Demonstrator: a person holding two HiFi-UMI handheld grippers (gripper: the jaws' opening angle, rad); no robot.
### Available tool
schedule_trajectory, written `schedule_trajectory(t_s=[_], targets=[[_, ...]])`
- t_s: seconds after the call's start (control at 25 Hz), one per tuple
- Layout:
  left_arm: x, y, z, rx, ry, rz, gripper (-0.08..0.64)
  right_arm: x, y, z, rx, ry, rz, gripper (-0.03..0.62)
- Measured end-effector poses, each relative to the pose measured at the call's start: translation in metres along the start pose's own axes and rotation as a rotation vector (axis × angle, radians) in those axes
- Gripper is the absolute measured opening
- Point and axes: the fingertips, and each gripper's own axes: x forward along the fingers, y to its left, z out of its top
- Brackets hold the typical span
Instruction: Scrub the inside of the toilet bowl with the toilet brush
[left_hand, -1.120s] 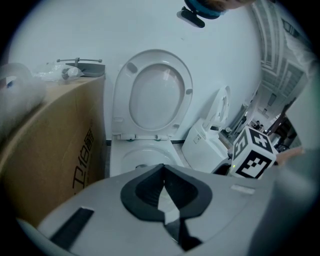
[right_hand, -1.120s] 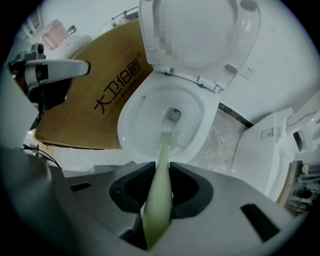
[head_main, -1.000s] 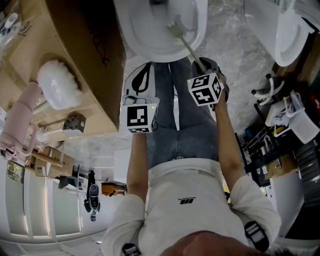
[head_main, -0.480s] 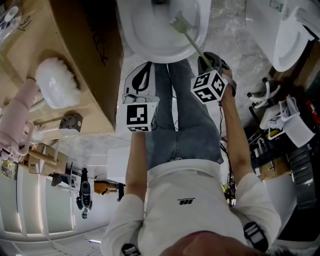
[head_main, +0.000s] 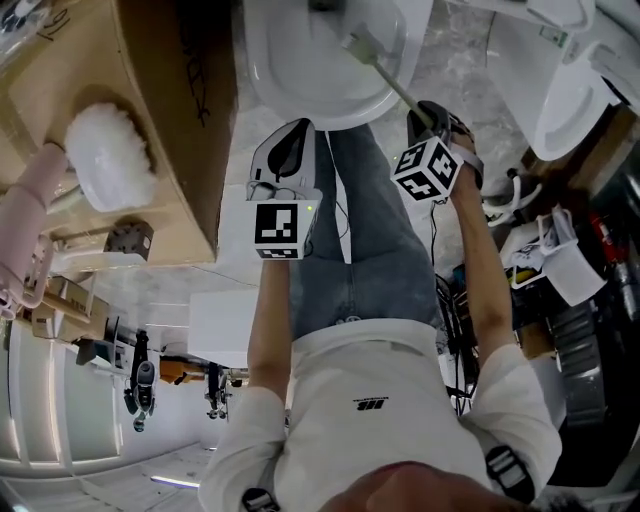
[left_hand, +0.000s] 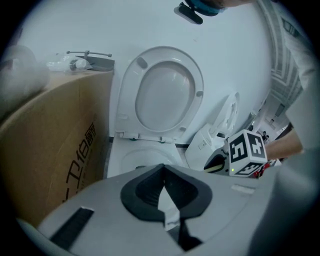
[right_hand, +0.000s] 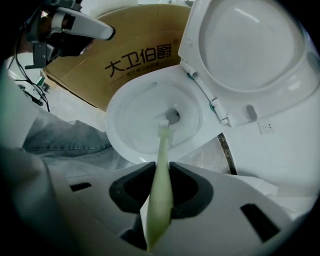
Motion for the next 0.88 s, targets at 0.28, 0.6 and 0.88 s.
schedule_trajectory(t_s=[0.28,0.6,0.88], targets=[[0.005,0.003,0.003,-0.045,-0.014,0.026,0.011,0.0,-0.026,0.004,-0.09,0.008,-0.029,0.078],[0.021,0.007,0.008,-0.068,-0.009,0.04,0.011,0.002,-0.052,0.017,-0.141,0.005,-0.049,0.078],[0.043,0.006,0.013,-0.083,0.008,0.047,0.011,0.005,-0.07,0.024,-0.175,0.008,-0.051,0.078]])
